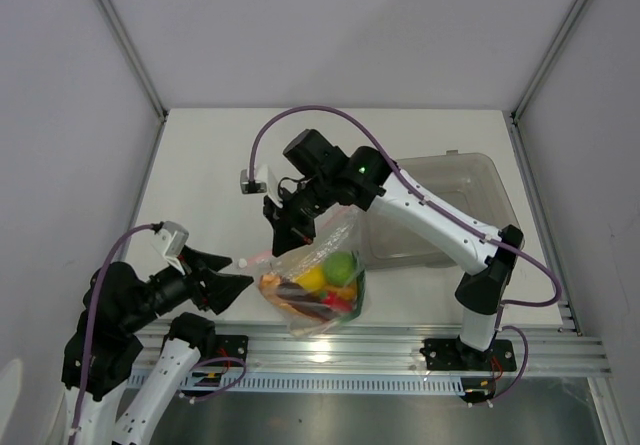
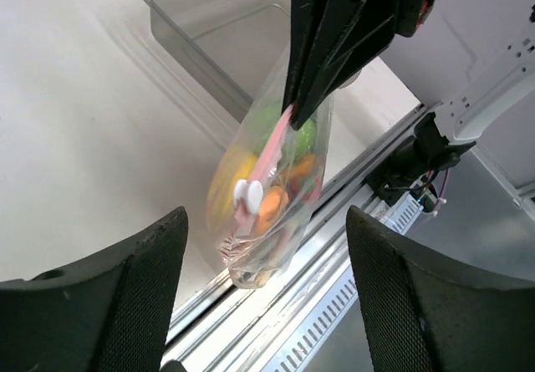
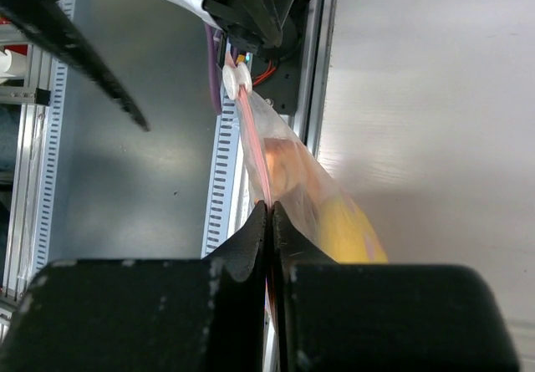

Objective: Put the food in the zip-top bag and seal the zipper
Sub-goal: Place the zipper food storage bag at the center of the board.

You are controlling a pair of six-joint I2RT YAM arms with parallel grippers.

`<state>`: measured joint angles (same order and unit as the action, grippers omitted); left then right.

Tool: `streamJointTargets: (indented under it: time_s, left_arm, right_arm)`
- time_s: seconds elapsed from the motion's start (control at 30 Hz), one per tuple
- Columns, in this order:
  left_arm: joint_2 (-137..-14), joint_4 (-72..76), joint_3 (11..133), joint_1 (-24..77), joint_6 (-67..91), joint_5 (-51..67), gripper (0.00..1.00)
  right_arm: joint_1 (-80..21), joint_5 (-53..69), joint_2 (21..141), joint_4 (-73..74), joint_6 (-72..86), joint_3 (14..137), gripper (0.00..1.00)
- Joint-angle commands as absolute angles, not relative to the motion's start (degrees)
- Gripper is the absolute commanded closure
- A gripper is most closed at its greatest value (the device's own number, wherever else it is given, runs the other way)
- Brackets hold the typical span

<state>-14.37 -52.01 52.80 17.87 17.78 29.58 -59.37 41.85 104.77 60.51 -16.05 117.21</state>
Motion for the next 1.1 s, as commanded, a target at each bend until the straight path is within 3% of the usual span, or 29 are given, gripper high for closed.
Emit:
streamJointTargets:
  time_s: [0.0, 0.03, 0.07, 0.43, 1.07]
  left_arm:
    - [-13.8, -50.7, 55.4, 18.0, 17.3, 28.4, 0.21]
    - [-13.9, -50.9, 55.7, 18.0, 17.4, 27.5, 0.14]
    - [-14.0, -51.0, 56.2, 18.0, 17.4, 26.2, 0.01]
    - [-11.8, -52.4, 60.2, 18.0, 22.9, -2.9, 0.01]
    - [-11.0, -48.3, 57.9, 18.0, 22.1, -1.2, 0.01]
  right_arm:
    - [-59.0, 41.5, 103.4, 61.1, -15.6, 118.4, 1.0]
    - [-59.0, 41.5, 104.0, 61.2, -15.4, 118.9, 1.0]
    - [-59.0, 41.4, 104.3, 61.2, -15.4, 119.4, 1.0]
    - [-55.7, 43.6, 109.9, 54.8, -12.0, 123.7, 1.0]
    - [-45.7, 56.2, 133.5, 35.5, -0.9, 139.2, 1.0]
